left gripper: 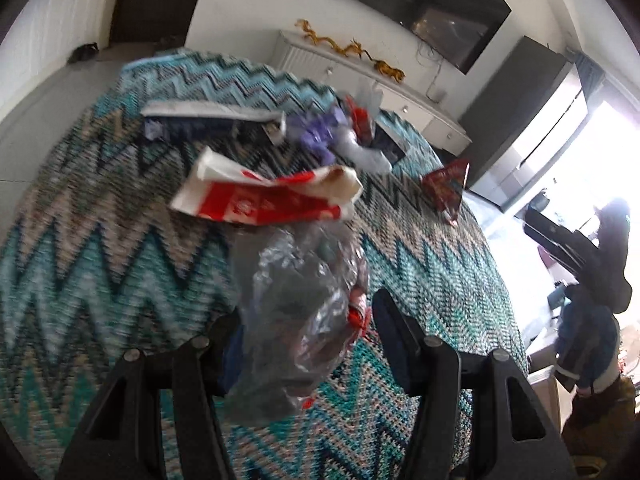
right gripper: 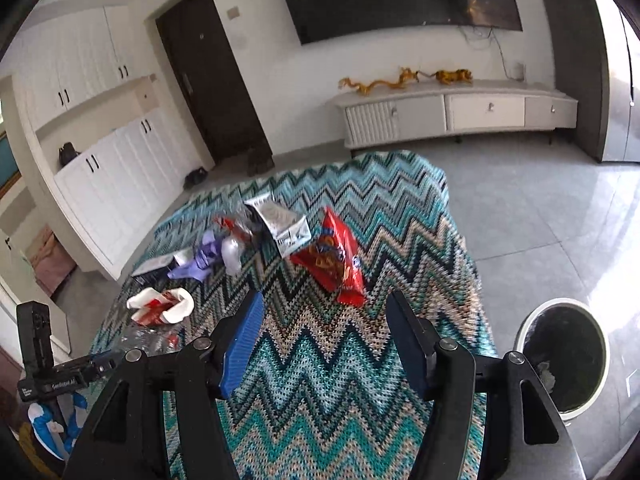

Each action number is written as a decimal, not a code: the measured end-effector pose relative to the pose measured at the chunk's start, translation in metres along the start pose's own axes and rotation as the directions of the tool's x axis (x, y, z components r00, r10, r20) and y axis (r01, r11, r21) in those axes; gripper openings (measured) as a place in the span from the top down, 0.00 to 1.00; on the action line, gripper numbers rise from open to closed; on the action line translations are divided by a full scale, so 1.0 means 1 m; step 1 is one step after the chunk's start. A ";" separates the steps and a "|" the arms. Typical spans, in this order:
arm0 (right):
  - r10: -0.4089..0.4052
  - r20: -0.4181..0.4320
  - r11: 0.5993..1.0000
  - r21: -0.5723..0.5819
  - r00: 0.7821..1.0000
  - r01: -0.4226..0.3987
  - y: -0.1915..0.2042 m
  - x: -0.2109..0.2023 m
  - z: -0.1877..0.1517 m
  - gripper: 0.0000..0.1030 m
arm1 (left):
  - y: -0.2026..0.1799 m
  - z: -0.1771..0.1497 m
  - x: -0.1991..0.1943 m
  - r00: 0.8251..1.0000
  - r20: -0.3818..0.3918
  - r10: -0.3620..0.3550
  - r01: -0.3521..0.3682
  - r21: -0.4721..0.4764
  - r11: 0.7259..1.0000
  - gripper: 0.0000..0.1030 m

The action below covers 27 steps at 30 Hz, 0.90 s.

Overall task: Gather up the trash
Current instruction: 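Return to blanket and grasp clear plastic bag with left tool, then grasp red snack bag with right tool while left tool holds plastic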

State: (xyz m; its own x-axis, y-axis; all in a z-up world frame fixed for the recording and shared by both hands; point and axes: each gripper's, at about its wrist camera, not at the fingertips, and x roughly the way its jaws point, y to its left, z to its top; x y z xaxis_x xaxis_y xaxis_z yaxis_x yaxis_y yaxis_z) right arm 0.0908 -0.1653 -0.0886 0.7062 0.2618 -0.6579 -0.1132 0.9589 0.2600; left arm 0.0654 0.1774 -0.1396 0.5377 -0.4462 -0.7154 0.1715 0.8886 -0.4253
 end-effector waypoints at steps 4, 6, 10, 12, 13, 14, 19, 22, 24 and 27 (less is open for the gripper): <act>0.000 -0.035 1.000 -0.019 0.999 -0.001 0.001 0.026 0.005 0.39 | 0.000 -0.002 0.014 0.999 -0.024 -0.033 0.032 -0.015 0.999 0.56; 0.002 -0.046 1.000 -0.024 0.999 -0.003 0.001 0.037 0.008 0.39 | 0.001 -0.002 0.019 0.998 -0.035 -0.044 0.043 -0.026 0.999 0.63; 0.007 -0.066 0.999 -0.034 0.998 -0.009 -0.001 0.060 0.014 0.38 | 0.002 -0.002 0.025 0.997 -0.042 -0.063 0.061 -0.036 0.997 0.69; 0.005 -0.075 0.999 -0.035 0.997 -0.008 0.000 0.069 0.016 0.38 | 0.000 -0.001 0.028 0.997 -0.045 -0.068 0.067 -0.033 0.997 0.73; 0.004 -0.078 0.999 -0.035 0.997 -0.007 -0.001 0.076 0.017 0.38 | 0.000 -0.002 0.028 0.996 -0.046 -0.071 0.069 -0.031 0.997 0.75; 0.003 -0.079 0.999 -0.035 0.997 -0.006 -0.001 0.079 0.019 0.38 | -0.002 -0.002 0.028 0.996 -0.047 -0.075 0.073 -0.031 0.997 0.78; -0.019 -0.065 0.999 -0.028 0.998 0.017 -0.007 0.097 0.028 0.38 | -0.001 -0.001 0.025 0.997 -0.035 -0.075 0.073 -0.041 0.996 0.83; -0.026 -0.070 0.999 -0.027 0.997 0.024 -0.010 0.108 0.034 0.39 | -0.003 -0.001 0.020 0.997 -0.024 -0.079 0.078 -0.048 0.996 0.85; -0.031 -0.076 0.999 -0.039 0.997 0.029 -0.010 0.115 0.037 0.40 | -0.004 -0.003 0.015 0.997 -0.017 -0.082 0.081 -0.045 0.996 0.86; -0.014 -0.091 0.999 -0.036 0.996 0.011 -0.011 0.126 0.041 0.49 | -0.007 -0.004 0.008 0.996 -0.011 -0.084 0.083 -0.043 0.996 0.87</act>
State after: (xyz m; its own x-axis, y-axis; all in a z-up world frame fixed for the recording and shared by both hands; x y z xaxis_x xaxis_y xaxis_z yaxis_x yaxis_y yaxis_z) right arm 0.2097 -0.1470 -0.1452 0.6412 0.2574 -0.7229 -0.1307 0.9649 0.2276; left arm 0.0653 0.1671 -0.1448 0.5122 -0.5202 -0.6834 0.1802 0.8431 -0.5067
